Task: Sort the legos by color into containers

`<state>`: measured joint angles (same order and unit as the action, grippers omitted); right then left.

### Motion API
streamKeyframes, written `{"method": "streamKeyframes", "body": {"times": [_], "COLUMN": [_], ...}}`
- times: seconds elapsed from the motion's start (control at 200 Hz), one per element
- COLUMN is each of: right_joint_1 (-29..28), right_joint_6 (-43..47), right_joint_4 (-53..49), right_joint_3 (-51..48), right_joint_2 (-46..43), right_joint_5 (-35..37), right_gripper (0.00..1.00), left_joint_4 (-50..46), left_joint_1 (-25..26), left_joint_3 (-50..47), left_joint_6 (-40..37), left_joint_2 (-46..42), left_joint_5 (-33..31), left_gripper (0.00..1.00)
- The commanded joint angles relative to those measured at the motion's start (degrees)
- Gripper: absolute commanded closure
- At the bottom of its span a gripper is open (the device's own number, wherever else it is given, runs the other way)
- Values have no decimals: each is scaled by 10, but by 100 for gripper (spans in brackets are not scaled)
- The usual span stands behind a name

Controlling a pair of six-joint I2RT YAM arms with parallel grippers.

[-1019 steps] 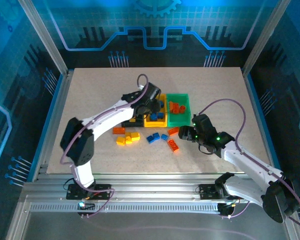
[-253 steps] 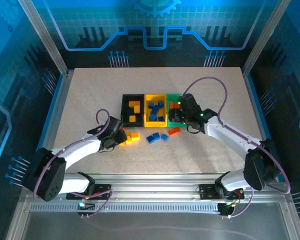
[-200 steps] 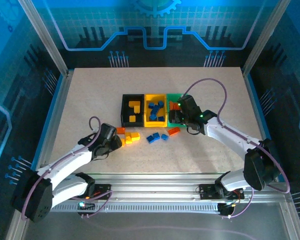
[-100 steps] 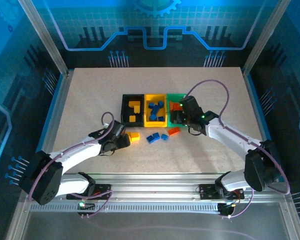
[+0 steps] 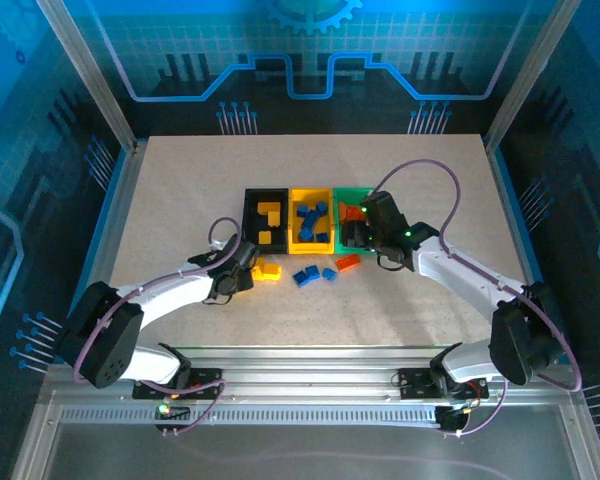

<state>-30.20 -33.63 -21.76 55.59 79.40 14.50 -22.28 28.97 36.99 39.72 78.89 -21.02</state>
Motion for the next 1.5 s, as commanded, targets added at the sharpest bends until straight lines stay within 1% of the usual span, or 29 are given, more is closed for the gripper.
{"method": "streamKeyframes", "body": {"times": [0.0, 0.055, 0.135, 0.24, 0.275, 0.38, 0.435, 0.475, 0.59, 0.675, 0.735, 0.83, 0.941, 1.026, 1.141, 1.211, 1.236, 1.271, 1.346, 1.406, 1.461, 1.496], "right_joint_1": [6, 6, 6, 6, 6, 6, 6, 7, 7, 9, 8, 9, 8, 8, 8, 8, 8, 8, 8, 8, 8, 8], "right_joint_6": [-9, -9, -10, -11, -11, -11, -11, -11, -9, -10, -15, -23, -27, -27, -28, -29, -29, -29, -29, -29, -31, -31], "right_joint_4": [9, 11, 13, 13, 11, 8, 8, 7, 7, 9, 15, 21, 13, 4, -3, -6, -6, -8, -12, -13, -11, -10], "right_joint_3": [-2, -1, 1, 1, 1, 1, 0, 0, -3, -9, -16, -29, -36, -40, -49, -49, -49, -61, -65, -68, -71, -73], "right_joint_2": [-12, -10, -5, -4, -4, -7, -9, -12, -18, -25, -30, -36, -37, -44, -61, -73, -75, -79, -86, -92, -97, -101], "right_joint_5": [-3, -4, -8, -8, -7, -5, -4, -4, -4, -5, -7, -12, -14, -12, -14, -16, -18, -21, -25, -28, -28, -30], "right_gripper": [25, 25, 25, 25, 25, 25, 25, 25, 25, 25, 25, 25, 25, 25, 25, 25, 25, 25, 24, 23, 23, 23], "left_joint_4": [-30, -21, -19, -8, -4, 3, -1, -6, -33, -47, -46, -40, -28, -38, -47, -61, -66, -73, -77, -72, -65, -61], "left_joint_1": [-10, -17, -21, -21, -21, -22, -20, -19, -3, 11, 12, 12, 10, -2, -19, -25, -27, -30, -32, -32, -28, -23], "left_joint_3": [-12, -18, -11, -1, 0, 6, 10, 11, 20, 44, 73, 146, 248, 326, 405, 441, 452, 464, 476, 476, 471, 466], "left_joint_6": [21, 17, 9, 8, 9, 11, 12, 13, 19, 22, 22, 9, -17, -31, -41, -44, -43, -42, -37, -33, -32, -34], "left_joint_2": [-38, -45, -29, 4, 14, 37, 37, 26, -41, -91, -98, -50, 55, 135, 216, 254, 264, 277, 285, 274, 251, 233], "left_joint_5": [-27, -17, -11, -5, -2, 7, 14, 19, 26, 32, 37, 29, 7, -9, -22, -29, -30, -28, -17, -2, 8, 12], "left_gripper": [47, 41, 33, 32, 34, 49, 56, 60, 66, 66, 65, 65, 64, 64, 64, 61, 58, 53, 36, 28, 19, 15]}}
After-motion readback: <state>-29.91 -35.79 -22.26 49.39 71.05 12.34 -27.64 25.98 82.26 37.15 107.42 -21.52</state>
